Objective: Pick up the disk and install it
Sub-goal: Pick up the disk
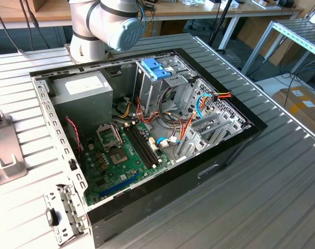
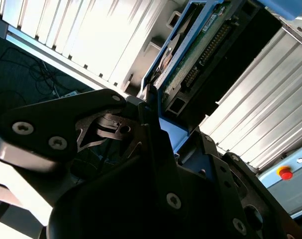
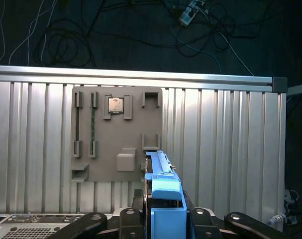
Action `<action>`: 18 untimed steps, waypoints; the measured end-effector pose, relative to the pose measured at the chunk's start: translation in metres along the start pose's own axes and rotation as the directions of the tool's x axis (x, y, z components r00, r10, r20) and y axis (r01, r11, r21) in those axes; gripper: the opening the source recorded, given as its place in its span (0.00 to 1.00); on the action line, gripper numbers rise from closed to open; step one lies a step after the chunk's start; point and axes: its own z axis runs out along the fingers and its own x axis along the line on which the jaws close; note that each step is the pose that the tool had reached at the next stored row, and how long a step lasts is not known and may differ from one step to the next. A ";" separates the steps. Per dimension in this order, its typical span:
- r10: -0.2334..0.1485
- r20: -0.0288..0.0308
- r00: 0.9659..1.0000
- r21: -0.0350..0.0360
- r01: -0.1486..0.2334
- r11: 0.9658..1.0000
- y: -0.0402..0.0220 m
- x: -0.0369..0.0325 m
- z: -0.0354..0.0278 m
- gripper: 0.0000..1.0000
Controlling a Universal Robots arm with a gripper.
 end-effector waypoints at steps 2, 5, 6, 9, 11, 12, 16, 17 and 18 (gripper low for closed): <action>0.000 0.000 1.000 0.000 0.000 1.000 -0.0017 0.0000 -0.0001 0.37; 0.000 0.000 1.000 0.000 0.000 1.000 -0.0042 0.0001 -0.0001 0.37; 0.000 0.000 1.000 0.000 0.000 1.000 -0.0054 0.0001 -0.0002 0.37; 0.000 0.000 1.000 0.000 0.000 1.000 -0.0098 0.0002 -0.0003 0.37; 0.000 0.000 1.000 0.000 0.000 1.000 -0.0117 0.0003 -0.0003 0.37; 0.000 0.000 1.000 0.000 0.000 1.000 -0.0130 0.0003 -0.0004 0.37; 0.000 0.000 1.000 0.000 0.000 1.000 -0.0164 0.0004 -0.0005 0.37; 0.000 0.000 1.000 0.000 0.000 1.000 -0.0174 0.0005 -0.0005 0.37; 0.000 0.000 1.000 0.000 0.000 1.000 -0.0181 0.0005 -0.0005 0.37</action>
